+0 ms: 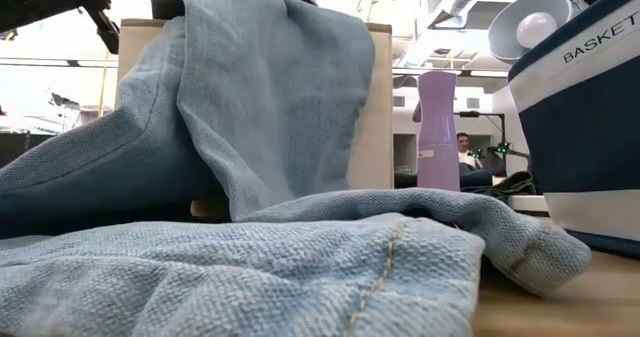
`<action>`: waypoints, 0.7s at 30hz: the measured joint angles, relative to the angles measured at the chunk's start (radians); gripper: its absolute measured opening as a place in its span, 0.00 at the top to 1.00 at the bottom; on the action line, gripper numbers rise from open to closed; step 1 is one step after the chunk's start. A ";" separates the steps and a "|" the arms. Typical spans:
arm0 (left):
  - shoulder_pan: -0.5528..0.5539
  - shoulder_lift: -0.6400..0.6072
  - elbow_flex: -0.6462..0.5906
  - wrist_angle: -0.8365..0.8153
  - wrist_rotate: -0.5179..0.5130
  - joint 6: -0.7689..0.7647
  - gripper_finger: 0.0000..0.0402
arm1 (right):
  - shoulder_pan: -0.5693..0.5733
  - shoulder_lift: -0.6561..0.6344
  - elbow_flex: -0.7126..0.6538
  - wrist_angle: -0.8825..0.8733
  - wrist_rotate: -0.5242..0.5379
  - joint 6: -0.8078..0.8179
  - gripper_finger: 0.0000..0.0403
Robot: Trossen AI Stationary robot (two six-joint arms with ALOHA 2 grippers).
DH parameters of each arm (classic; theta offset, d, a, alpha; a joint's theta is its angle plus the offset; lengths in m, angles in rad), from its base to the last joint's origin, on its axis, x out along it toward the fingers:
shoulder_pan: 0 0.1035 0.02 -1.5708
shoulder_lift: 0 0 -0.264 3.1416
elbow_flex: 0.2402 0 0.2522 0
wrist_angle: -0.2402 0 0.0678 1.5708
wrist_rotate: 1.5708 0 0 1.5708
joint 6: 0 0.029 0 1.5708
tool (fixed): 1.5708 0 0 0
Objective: Sort clothes
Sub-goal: Put the blue pants into the laundry organizer
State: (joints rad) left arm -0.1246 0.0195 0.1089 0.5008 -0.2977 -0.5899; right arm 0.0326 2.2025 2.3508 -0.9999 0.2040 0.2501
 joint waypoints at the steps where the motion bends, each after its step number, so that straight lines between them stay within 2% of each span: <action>1: 0.000 0.000 0.000 -0.004 0.000 0.000 0.97 | 0.000 0.013 0.000 0.002 -0.017 0.015 0.55; 5: 0.000 0.000 0.000 -0.023 0.000 -0.013 0.97 | 0.002 0.032 0.000 -0.005 -0.033 0.037 0.39; 8: 0.000 0.000 0.000 -0.027 0.000 -0.031 0.97 | 0.018 0.010 0.000 0.028 -0.003 0.003 0.33; 12: 0.000 0.000 0.000 -0.047 0.000 -0.032 0.97 | 0.052 -0.061 0.000 0.114 0.114 -0.087 0.32; 17: 0.000 0.000 0.000 -0.071 0.000 -0.035 0.97 | 0.073 -0.138 0.001 0.160 0.239 -0.123 0.32; 21: 0.000 0.000 0.000 -0.071 0.000 -0.035 0.97 | 0.094 -0.187 0.001 0.125 0.247 -0.056 0.32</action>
State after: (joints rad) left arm -0.1246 0.0196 0.1089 0.4301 -0.2974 -0.6250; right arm 0.1263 2.0160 2.3516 -0.8752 0.4508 0.1944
